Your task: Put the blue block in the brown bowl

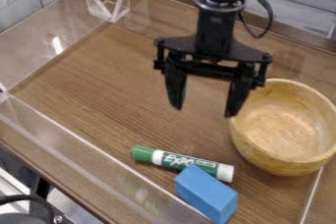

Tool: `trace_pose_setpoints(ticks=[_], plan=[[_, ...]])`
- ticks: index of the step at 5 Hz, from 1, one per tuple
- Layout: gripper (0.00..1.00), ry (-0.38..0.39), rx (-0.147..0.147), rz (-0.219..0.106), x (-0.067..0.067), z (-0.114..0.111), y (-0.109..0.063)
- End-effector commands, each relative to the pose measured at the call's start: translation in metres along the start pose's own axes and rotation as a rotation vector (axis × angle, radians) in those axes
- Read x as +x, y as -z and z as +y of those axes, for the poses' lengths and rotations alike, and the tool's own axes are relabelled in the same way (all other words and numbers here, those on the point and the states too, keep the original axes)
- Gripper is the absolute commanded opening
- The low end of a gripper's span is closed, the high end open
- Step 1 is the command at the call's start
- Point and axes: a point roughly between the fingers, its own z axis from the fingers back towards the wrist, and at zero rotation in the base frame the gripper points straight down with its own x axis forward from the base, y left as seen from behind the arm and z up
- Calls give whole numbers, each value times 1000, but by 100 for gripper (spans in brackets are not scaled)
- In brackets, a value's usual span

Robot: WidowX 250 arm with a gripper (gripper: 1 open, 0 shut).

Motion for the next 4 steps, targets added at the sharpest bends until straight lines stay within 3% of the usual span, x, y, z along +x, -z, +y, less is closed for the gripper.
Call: trace_pose_setpoints(ticks=[1,2,3,4], plan=[[100,-141,-58,-37,-23,-11,-3],[100,-271,-110,-41,-37,-21,13],[100,-337,-152,-27,-43,-26,31],[100,-397,-173,-23,-44,-27,47]])
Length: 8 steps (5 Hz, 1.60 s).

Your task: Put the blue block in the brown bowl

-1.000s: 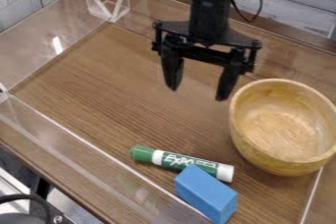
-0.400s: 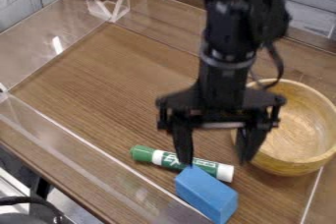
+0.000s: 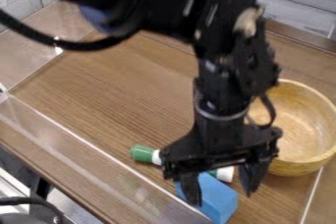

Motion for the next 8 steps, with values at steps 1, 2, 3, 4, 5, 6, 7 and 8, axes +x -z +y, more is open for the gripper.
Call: trace_pose_setpoints(ticks=[1,2,3,4,5,6,7,8], plan=[[100,-64,-46,-7,1,-7,8],[100,-90,-45,-8,4,-7,16],[100,-95,-40,-12,6,-8,20],[100,-99,-35,-16,8,-8,23],[100,-98,-27,-25,10,-9,24],[100,-97,-19,-33,11,-9,25],[100,-102,-14,-36,12,-10,26],[100,-107,-11,-39,12,-10,28]])
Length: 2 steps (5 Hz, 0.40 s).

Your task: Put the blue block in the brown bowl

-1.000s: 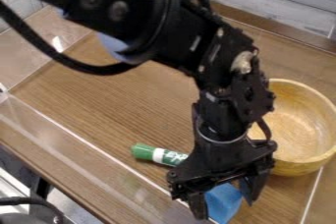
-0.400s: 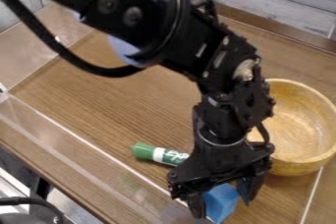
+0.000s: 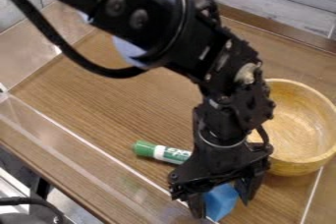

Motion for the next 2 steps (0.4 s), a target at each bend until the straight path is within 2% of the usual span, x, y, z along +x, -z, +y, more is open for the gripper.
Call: trace_pose_setpoints(ticks=[1,2], plan=[[0,3,-37,-13,1,-11,-6],[0,8,-34,-26,1,-10,-9]])
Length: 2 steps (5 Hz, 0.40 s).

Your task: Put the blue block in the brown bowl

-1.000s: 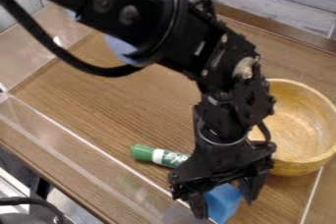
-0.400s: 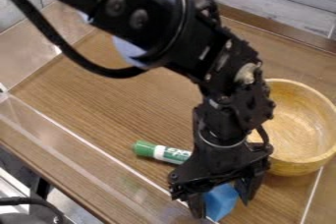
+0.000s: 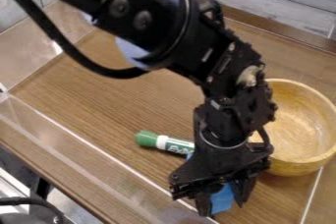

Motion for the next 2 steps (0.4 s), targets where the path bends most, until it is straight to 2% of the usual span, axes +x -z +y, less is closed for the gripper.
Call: trace_pose_setpoints(ticks=[1,2], plan=[[0,14,-44,-20,1,-10,-12],[0,15,-40,-27,1,-9,-13]])
